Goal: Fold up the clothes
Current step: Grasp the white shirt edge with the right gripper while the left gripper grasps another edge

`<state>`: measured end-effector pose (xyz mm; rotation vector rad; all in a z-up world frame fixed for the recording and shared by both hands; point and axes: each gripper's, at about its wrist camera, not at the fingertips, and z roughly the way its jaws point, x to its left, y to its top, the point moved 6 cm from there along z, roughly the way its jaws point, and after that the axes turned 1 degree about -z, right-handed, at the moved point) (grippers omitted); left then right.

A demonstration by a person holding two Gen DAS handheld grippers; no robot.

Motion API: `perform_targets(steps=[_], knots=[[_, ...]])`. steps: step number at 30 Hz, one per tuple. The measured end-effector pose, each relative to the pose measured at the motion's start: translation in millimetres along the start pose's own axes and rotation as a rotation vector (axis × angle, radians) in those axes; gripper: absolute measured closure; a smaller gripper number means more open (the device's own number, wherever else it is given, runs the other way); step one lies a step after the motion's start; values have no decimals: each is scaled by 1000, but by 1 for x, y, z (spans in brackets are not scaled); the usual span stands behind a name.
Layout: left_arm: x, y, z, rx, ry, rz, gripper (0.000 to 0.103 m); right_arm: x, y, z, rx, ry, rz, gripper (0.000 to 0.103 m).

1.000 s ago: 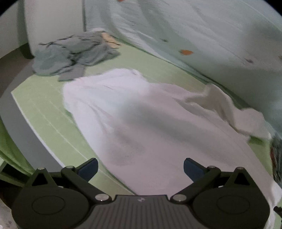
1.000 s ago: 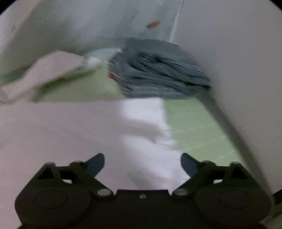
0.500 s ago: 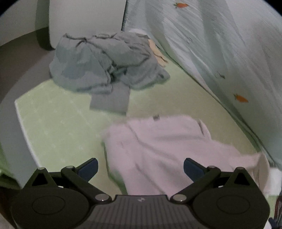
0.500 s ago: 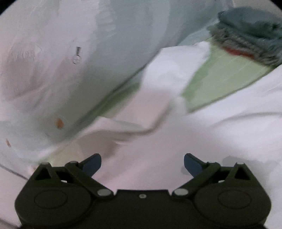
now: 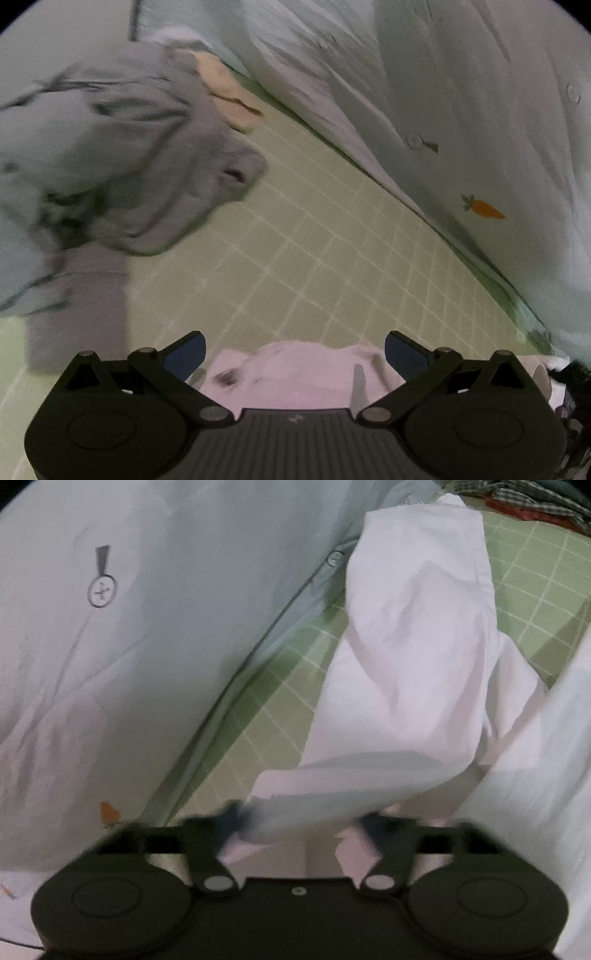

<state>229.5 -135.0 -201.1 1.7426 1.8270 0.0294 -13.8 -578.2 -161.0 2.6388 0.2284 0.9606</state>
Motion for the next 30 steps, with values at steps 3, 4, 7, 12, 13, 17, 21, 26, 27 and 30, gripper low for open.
perform_targets(steps=[3,4,7,12,13,17,21,26,27,30], knots=[[-16,6,11,12,-29,41,1,1,-4,-24,-60,8,-93,98],[-20,7,12,8,-35,55,1,3,-5,-39,-93,-3,-155,99],[-24,11,11,-14,-43,69,1,2,-12,-92,-192,-43,-328,99],[-20,20,13,-33,-29,54,1,-68,-39,-141,-167,-205,-349,99],[-20,20,15,-27,-29,55,1,-89,-48,-140,-138,-244,-331,99],[-26,21,26,21,-58,78,1,-153,-84,-125,-21,-319,-187,99],[-38,3,43,135,-113,113,1,-151,-87,-119,-17,-326,-215,99],[-48,-29,58,226,-153,78,1,-140,-92,-116,-17,-344,-287,98],[-50,-31,56,207,-143,77,2,-140,-92,-116,-17,-341,-293,98],[-48,-35,46,174,-142,23,25,-144,-92,-117,-16,-326,-294,98]])
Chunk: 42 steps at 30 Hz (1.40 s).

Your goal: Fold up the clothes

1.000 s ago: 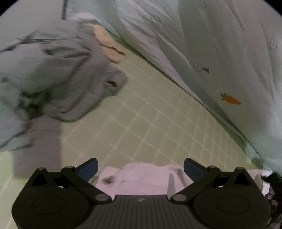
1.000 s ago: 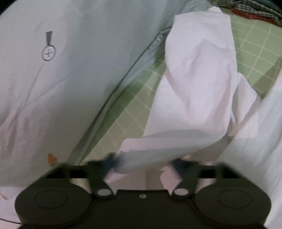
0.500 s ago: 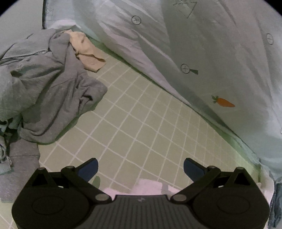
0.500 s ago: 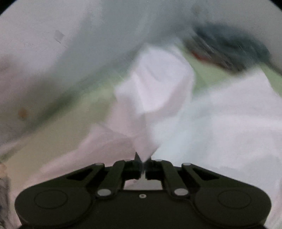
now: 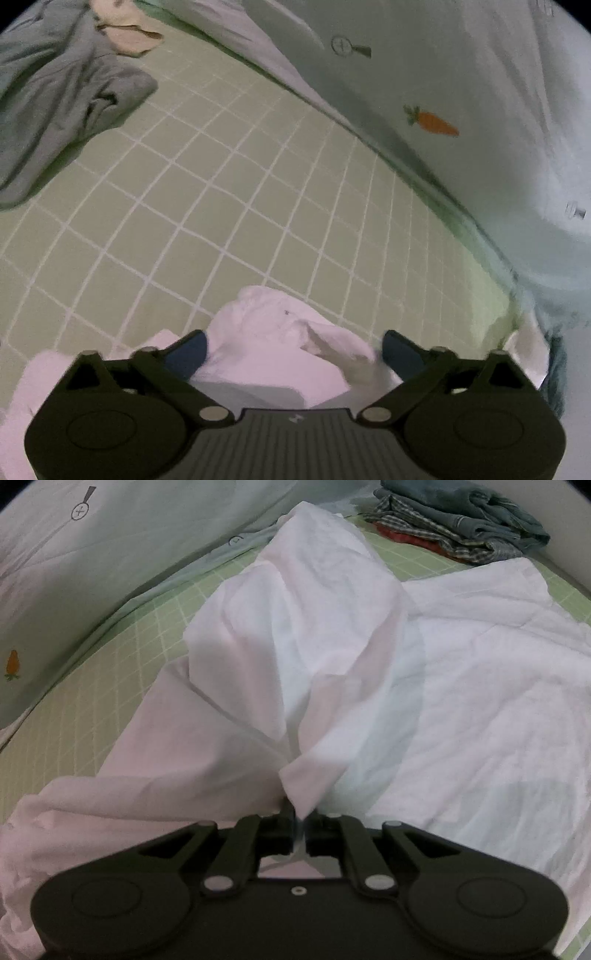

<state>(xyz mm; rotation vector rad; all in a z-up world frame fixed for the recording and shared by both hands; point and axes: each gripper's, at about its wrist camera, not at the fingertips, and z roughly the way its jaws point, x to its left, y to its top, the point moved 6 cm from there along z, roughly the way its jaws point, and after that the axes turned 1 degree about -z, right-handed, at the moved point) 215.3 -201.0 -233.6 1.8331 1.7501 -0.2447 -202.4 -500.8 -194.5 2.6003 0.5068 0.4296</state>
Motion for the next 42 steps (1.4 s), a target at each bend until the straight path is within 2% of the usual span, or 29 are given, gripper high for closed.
perform_targets(steps=[1,3,6,9,13,15,16,19,23,25,28,29,30,33,34,36,38,42], knots=[[2,-1,-4,-10,23,-16,50,-2,0,0,-1,6,2,98],[10,-4,-13,-23,88,-28,76,-2,-2,0,-8,17,-4,98],[17,-16,-33,-46,26,-58,87,-2,-5,3,-23,35,-19,99],[17,-36,-56,-86,14,-9,89,-5,-8,1,-42,56,-31,99],[25,-79,-79,-102,21,37,92,-9,-16,-4,-76,66,-80,99],[35,-102,-85,-86,32,21,93,-10,-19,-7,-86,65,-108,98],[40,-113,-86,-69,40,9,98,-11,-20,-8,-88,65,-117,98],[54,-137,-85,-34,50,-25,98,-13,-22,-9,-93,67,-139,99],[62,-143,-86,-31,36,-57,98,-9,-21,-9,-85,41,-170,96],[62,-142,-85,-33,44,-46,97,-6,-19,-12,-72,7,-179,87],[57,-146,-86,-33,67,-13,96,6,-12,-38,-145,4,-161,85],[56,-147,-86,-30,74,-8,95,12,-8,-48,-186,15,-161,74],[56,-146,-85,-26,80,-6,95,19,-5,-58,-226,27,-162,58],[55,-145,-84,-9,100,7,95,45,9,-70,-331,71,-190,48],[55,-146,-84,-6,107,23,95,51,12,-66,-333,81,-197,45],[52,-147,-83,-6,119,61,95,62,18,-56,-328,101,-208,26],[50,-148,-81,-6,127,84,95,73,24,-45,-322,122,-220,23],[53,-147,-81,1,133,83,95,73,25,-67,-405,86,-239,24]])
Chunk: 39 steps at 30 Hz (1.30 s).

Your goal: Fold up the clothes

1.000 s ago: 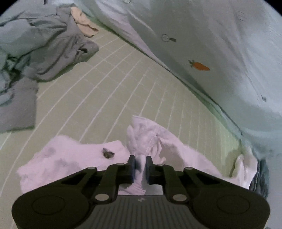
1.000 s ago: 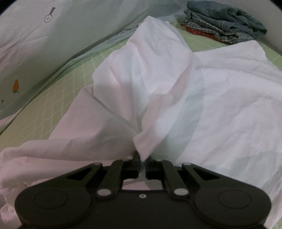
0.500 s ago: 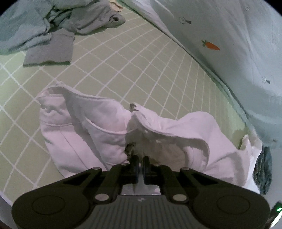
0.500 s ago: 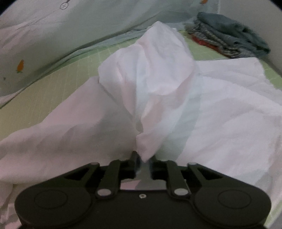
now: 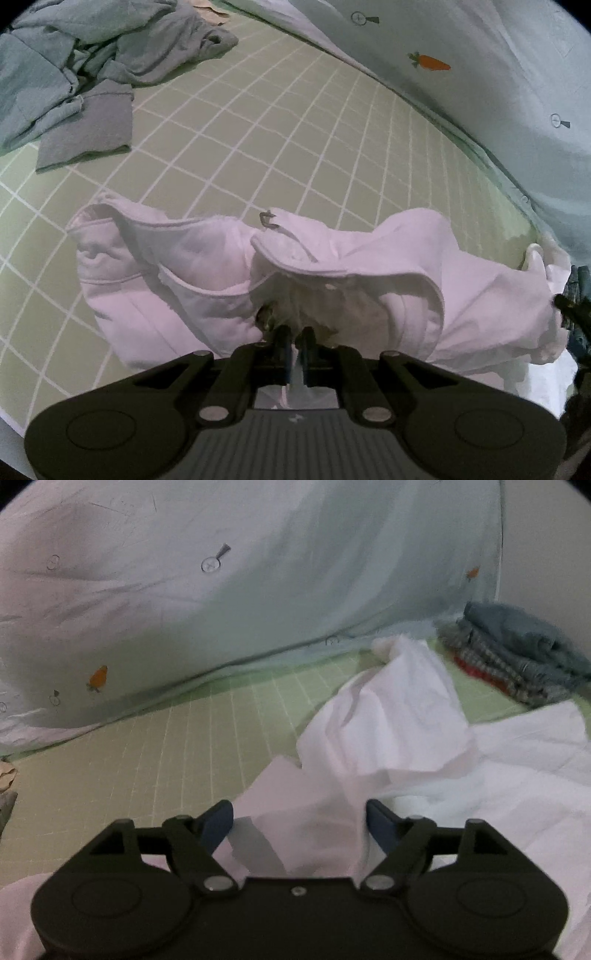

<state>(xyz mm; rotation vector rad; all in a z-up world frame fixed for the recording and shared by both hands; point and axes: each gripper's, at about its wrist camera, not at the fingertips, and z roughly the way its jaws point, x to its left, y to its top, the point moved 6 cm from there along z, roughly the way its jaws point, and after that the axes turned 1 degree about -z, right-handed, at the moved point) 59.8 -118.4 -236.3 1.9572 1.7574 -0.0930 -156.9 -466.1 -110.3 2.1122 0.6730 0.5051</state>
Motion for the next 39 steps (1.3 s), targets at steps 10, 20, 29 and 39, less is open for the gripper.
perform_targets(steps=[10,20,29,39], knots=[[0,3,3,20,6,-25,94,13,-2,25,-17,17,-121,0],[14,12,-54,-140,-75,-64,64,7,-80,63,162,87,-242,1],[11,78,-87,-369,-41,23,7,11,-80,67,161,67,-236,0],[-2,119,16,11,-98,92,25,11,-81,68,158,58,-232,0]])
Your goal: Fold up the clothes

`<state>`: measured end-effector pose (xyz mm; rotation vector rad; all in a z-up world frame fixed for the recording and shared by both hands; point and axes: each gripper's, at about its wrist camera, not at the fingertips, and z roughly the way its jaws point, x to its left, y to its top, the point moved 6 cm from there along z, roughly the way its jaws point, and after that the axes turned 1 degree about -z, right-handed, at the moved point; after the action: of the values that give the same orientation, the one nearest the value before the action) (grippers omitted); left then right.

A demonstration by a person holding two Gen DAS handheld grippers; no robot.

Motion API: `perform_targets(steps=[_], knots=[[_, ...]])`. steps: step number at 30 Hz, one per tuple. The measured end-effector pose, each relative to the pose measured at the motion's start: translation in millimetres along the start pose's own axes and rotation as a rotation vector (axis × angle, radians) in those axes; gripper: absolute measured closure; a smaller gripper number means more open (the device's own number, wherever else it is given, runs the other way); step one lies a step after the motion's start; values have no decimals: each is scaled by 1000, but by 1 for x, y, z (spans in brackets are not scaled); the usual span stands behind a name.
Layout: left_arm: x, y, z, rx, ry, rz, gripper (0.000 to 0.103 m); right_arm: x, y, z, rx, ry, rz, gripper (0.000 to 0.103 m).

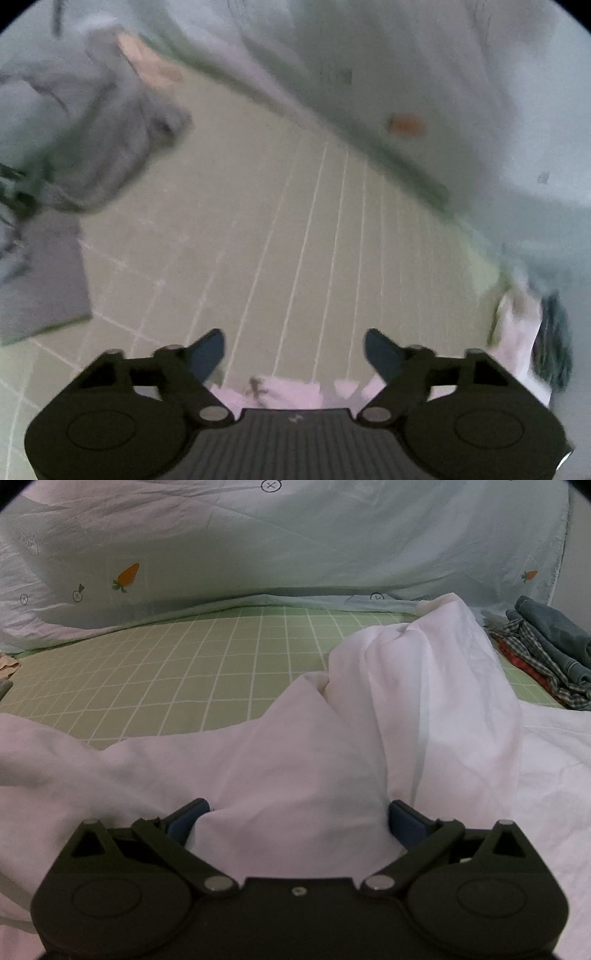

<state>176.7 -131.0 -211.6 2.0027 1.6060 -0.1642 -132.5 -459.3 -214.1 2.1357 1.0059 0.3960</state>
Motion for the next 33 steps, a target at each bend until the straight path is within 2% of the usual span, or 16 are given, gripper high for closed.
perform_targets(steps=[2,4,7,9,11,12,13,14,16,19,24,30,33], knots=[[4,-6,18,99,21,33,26,0,-1,0,-1,-4,4,0],[4,-12,27,152,2,60,26,0,-1,-1,-5,-8,10,0],[4,-18,32,175,-49,71,26,0,-2,-2,-4,-16,26,0],[4,-20,32,169,-51,65,27,0,-1,-2,8,-21,49,0],[4,-22,32,160,-35,71,40,-2,3,0,43,-19,70,0],[3,-22,31,152,-23,84,58,-2,5,0,61,-17,79,0],[1,-22,29,143,-11,101,67,-3,7,1,79,-16,89,0],[-1,-22,28,134,0,119,69,-4,10,0,95,-12,104,0],[-9,-20,23,102,12,164,89,-8,17,-3,99,-9,146,1],[-22,-16,8,35,39,229,89,-16,30,-14,58,-14,204,1],[-38,13,-33,-156,72,267,89,-28,52,-32,-21,-51,222,1],[-63,74,-87,-471,100,294,91,-36,69,-44,-81,-88,228,1],[-64,99,-100,-657,195,292,96,-36,67,-43,-83,-95,230,1]])
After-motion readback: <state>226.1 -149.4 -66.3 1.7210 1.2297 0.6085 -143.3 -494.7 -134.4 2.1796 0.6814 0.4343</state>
